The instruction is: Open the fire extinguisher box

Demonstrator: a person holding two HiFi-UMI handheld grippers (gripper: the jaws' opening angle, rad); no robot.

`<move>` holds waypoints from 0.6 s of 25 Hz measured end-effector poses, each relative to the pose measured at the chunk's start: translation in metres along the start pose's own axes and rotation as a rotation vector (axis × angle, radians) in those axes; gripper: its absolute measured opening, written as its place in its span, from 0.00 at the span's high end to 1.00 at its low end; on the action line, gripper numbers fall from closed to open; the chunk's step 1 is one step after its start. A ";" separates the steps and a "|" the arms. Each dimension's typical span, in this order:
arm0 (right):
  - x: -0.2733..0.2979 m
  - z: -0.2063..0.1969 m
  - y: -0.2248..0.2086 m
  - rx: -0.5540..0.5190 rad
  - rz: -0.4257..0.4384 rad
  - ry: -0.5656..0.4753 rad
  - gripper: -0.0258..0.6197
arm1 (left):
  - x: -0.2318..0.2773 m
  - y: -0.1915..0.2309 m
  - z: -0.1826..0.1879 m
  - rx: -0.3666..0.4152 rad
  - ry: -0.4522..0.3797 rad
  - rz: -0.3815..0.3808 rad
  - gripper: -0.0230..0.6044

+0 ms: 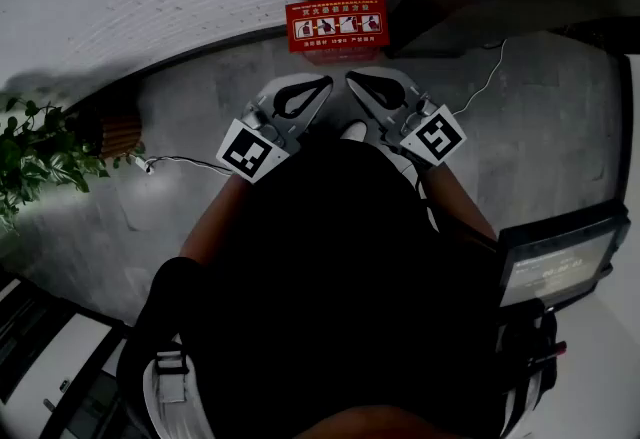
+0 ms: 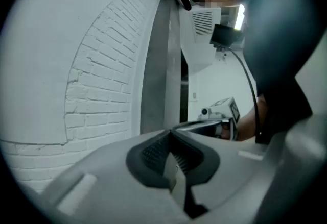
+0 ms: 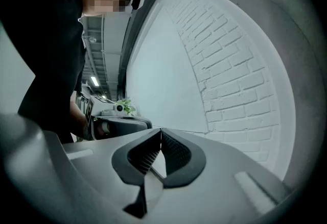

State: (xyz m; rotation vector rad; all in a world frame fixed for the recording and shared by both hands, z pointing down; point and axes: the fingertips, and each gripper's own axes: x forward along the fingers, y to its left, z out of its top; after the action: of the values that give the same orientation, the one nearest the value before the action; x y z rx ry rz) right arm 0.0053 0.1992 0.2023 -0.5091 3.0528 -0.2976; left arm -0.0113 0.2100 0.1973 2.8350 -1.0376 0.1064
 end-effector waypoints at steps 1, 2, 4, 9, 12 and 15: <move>-0.003 -0.001 -0.002 0.000 0.001 -0.002 0.95 | 0.003 -0.003 -0.001 0.001 0.001 0.004 0.96; -0.007 -0.001 -0.004 0.001 0.003 -0.004 0.95 | 0.006 -0.006 -0.002 0.002 0.002 0.009 0.96; -0.012 -0.003 -0.008 -0.003 0.006 -0.003 0.95 | 0.012 -0.010 -0.003 0.001 0.003 0.017 0.96; -0.012 -0.002 -0.021 -0.011 0.026 0.011 0.95 | 0.028 -0.003 0.000 -0.017 -0.001 0.036 0.96; -0.010 -0.001 -0.029 -0.004 0.033 0.022 0.95 | 0.035 0.004 0.000 -0.029 -0.001 0.043 0.96; -0.008 -0.005 -0.032 -0.001 0.028 0.026 0.95 | 0.035 0.007 -0.003 -0.038 -0.005 0.046 0.96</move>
State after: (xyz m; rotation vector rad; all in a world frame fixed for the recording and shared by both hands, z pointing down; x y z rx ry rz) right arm 0.0230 0.1728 0.2130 -0.4656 3.0825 -0.3043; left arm 0.0107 0.1830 0.2050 2.7802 -1.0940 0.0830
